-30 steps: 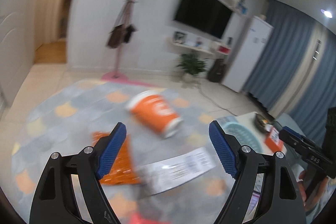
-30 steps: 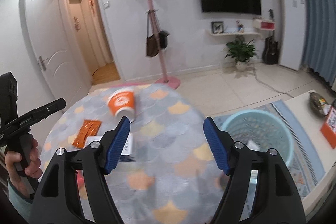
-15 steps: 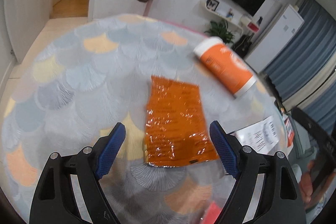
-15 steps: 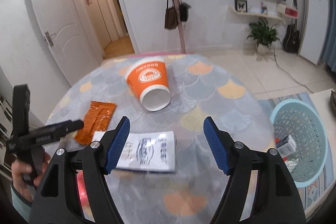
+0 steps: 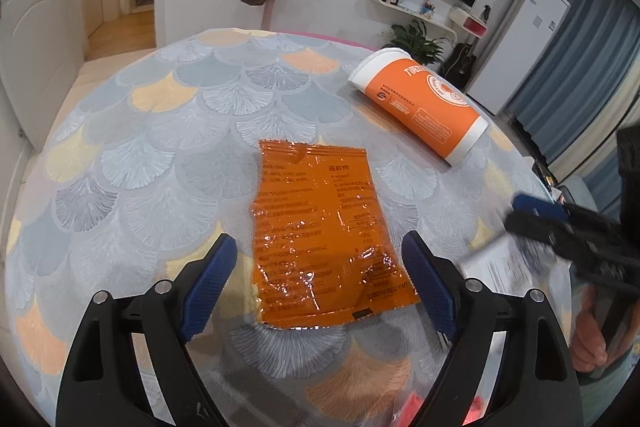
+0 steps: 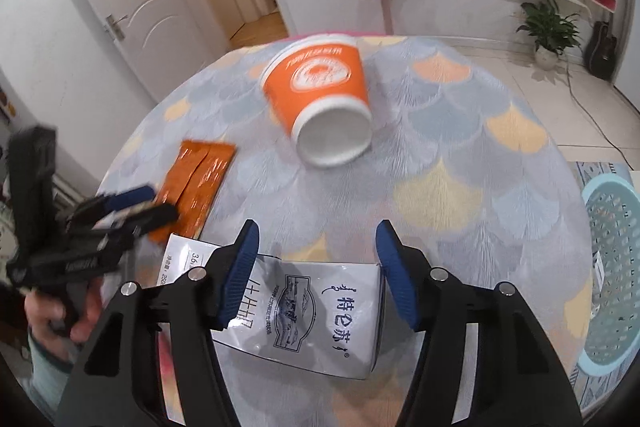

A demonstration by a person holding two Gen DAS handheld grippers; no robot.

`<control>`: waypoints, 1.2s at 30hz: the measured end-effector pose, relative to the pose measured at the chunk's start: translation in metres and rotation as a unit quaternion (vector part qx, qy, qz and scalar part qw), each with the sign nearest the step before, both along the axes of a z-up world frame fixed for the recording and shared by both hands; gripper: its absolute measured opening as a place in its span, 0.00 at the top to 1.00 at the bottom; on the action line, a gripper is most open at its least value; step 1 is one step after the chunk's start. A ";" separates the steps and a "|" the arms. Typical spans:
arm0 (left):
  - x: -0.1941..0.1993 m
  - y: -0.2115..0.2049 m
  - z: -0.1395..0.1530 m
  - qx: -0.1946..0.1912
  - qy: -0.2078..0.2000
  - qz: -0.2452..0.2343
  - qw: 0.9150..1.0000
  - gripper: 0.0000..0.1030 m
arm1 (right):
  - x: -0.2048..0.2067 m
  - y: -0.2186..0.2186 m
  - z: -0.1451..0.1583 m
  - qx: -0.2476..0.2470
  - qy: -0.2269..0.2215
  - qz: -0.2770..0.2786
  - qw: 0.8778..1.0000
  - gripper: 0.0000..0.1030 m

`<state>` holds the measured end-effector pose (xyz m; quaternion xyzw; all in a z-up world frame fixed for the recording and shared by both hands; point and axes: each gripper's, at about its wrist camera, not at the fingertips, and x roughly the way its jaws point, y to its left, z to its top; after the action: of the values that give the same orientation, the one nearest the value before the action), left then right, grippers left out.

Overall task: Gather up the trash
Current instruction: 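Grasp the orange snack bag with left gripper while right gripper grasps white milk carton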

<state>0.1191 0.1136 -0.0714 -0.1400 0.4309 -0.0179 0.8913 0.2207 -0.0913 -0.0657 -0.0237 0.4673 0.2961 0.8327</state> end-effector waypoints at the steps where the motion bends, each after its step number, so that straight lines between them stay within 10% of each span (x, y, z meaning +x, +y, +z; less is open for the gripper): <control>1: 0.000 0.000 0.000 0.001 0.001 0.000 1.000 0.20 | -0.008 -0.003 0.000 -0.003 0.001 0.007 1.000 0.42; 3: 0.001 0.000 0.000 0.001 0.002 0.000 1.000 0.20 | -0.027 -0.009 -0.002 -0.006 0.004 0.020 1.000 0.23; 20: 0.022 -0.039 -0.002 0.088 0.023 -0.001 0.996 0.12 | -0.100 -0.009 0.000 -0.088 -0.111 0.106 0.984 0.08; 36: 0.007 -0.029 0.005 0.120 0.001 0.011 0.993 0.48 | -0.080 0.022 -0.003 -0.132 -0.148 0.096 0.975 0.08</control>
<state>0.1261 0.0847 -0.0660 -0.0371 0.4291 0.0438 0.9014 0.1408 -0.0695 -0.0689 -0.2220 0.3694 0.3036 0.8498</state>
